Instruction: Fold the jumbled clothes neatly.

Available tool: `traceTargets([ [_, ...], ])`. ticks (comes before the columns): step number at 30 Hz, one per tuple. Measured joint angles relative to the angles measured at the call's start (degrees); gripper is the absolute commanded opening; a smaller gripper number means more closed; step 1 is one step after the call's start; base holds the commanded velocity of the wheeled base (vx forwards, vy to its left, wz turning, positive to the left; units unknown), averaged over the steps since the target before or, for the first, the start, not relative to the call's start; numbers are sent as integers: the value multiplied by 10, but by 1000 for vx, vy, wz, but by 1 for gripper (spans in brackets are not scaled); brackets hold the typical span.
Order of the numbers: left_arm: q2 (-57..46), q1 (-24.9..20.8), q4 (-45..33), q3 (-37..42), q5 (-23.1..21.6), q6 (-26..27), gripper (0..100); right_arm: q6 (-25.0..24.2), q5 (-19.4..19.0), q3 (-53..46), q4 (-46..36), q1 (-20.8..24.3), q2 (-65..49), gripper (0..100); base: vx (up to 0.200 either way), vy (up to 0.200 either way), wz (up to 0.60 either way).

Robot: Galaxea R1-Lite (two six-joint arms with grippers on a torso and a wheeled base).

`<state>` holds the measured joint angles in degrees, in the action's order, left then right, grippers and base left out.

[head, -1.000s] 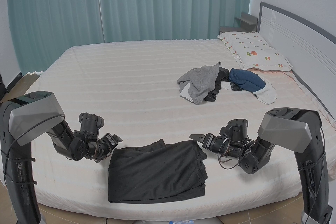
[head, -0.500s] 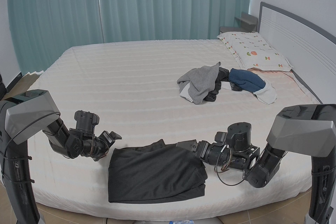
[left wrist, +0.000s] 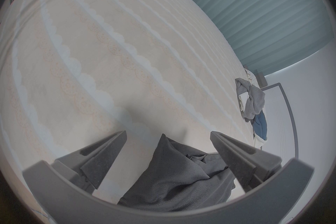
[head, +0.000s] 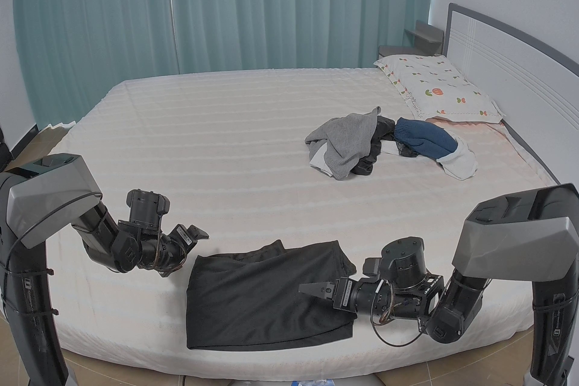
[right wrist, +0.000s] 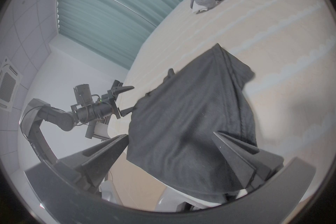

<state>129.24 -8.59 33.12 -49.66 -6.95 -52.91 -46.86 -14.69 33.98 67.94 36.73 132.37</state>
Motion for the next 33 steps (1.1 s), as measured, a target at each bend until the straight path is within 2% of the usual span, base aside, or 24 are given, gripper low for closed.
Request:
traceTargets([
  [9, 0, 0, 0, 0, 0, 0, 100, 12, -1, -32, -83, 6, -52, 100, 0, 0, 0],
  [14, 0, 0, 0, 0, 0, 0, 100, 32, -1, -59, -86, 3, -74, 100, 0, 0, 0],
  [23, 0, 0, 0, 0, 0, 1, 100, 79, 2, -79, -89, -29, -93, 100, 0, 0, 0],
  [32, 0, 0, 0, 0, 0, 1, 100, 95, 3, -74, -90, -45, -69, 100, 0, 0, 0],
  [33, 0, 0, 0, 0, 0, 1, 100, 99, 3, -73, -91, -47, -66, 0, 0, 0, 0],
])
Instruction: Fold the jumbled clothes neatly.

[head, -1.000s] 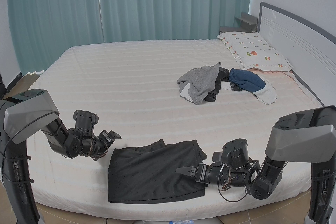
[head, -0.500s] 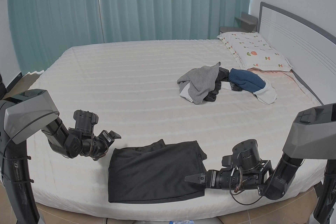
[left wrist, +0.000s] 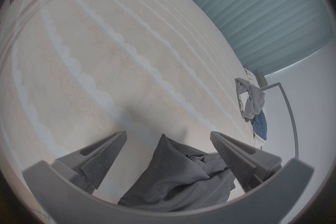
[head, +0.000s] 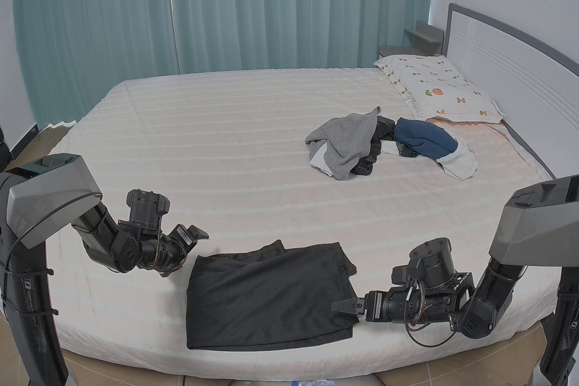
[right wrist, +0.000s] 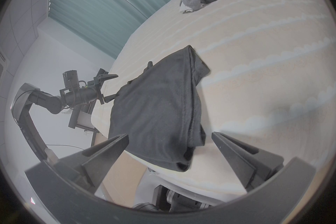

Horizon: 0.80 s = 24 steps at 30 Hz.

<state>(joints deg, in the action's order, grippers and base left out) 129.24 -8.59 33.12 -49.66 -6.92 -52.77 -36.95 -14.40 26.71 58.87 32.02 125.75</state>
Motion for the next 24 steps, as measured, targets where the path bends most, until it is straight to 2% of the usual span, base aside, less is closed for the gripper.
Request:
traceTargets([
  [7, 0, 0, 0, 0, 0, 0, 100, 32, 4, 2, -56, -3, 10, 0, 0, 0, 0],
  [11, 0, 0, 0, 0, 0, 0, 100, 72, 6, 2, -89, -4, 6, 0, 0, 0, 0],
  [24, 0, 0, 0, -1, 0, 0, 100, 111, 7, -17, -98, -15, -14, 0, 0, 0, 0],
])
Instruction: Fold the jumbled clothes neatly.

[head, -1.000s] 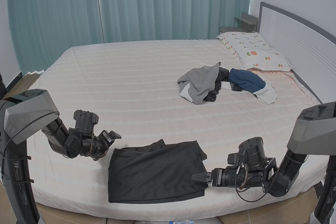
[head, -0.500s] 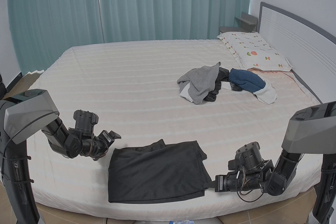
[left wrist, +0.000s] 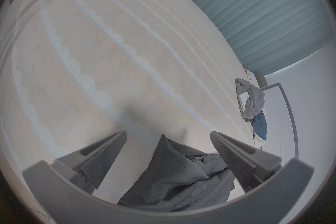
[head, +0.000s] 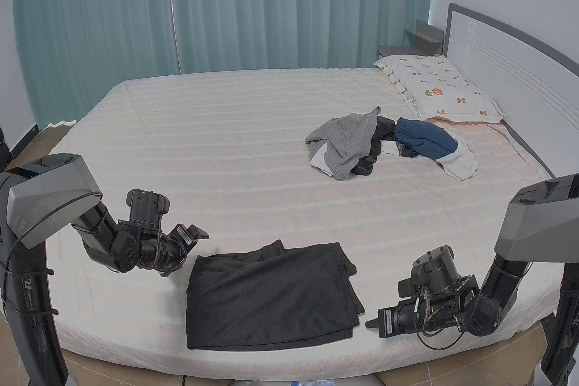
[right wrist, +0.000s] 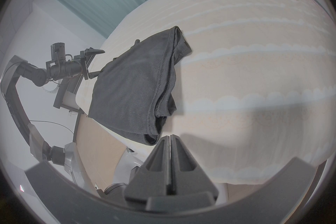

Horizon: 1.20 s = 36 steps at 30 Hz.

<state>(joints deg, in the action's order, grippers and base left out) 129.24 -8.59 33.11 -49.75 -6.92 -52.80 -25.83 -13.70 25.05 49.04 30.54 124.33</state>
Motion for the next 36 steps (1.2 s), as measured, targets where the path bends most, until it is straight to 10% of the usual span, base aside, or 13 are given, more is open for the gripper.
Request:
traceTargets([
  [1, 0, 0, 0, 0, 0, 0, 100, 0, 0, 0, 2, -1, -1, 100, 0, 0, 0],
  [19, 0, 0, 0, -1, 0, 0, 100, -81, -4, 63, 8, 1, 17, 100, 0, 0, 0],
  [20, 0, 0, 0, -1, 0, 0, 100, -84, -3, 71, 7, 3, 20, 0, 0, 0, 0],
  [36, 1, 0, -1, -3, 0, 0, 100, -58, 19, 65, -22, 25, 28, 0, 0, 0, 0],
])
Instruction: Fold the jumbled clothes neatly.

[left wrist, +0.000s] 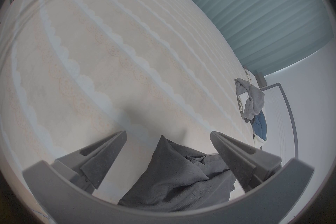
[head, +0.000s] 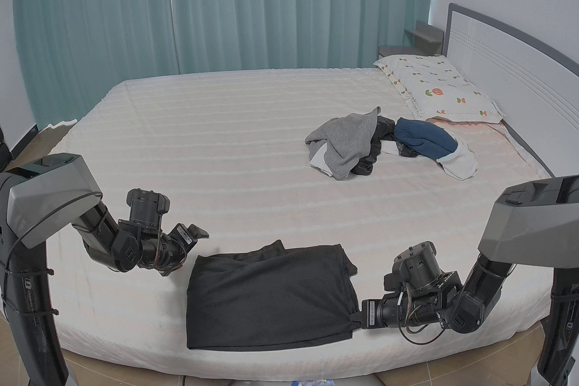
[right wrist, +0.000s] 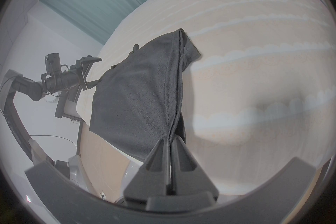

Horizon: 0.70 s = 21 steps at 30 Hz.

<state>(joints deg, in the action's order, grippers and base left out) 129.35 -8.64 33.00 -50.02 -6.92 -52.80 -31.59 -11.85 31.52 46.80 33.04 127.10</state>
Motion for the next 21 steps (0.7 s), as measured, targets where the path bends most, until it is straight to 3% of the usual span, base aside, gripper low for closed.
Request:
traceTargets([
  [7, 0, -6, -3, -1, 0, 4, 100, 21, 0, -13, -2, -3, -8, 0, 0, 0, 0],
  [8, 1, -7, -3, 0, 1, 4, 100, 21, 0, -14, -2, -3, -8, 100, 0, 0, 0],
  [14, 1, -16, -3, 3, 2, 19, 100, 34, 0, -23, -3, -3, -11, 100, 0, 0, 0],
  [15, 2, -17, -4, 5, 4, 24, 0, 37, 0, -25, -2, -3, -12, 100, 0, 0, 0],
  [21, 3, -22, -4, 8, 7, 29, 0, 35, 0, -15, 5, -11, -14, 100, 0, 0, 0],
])
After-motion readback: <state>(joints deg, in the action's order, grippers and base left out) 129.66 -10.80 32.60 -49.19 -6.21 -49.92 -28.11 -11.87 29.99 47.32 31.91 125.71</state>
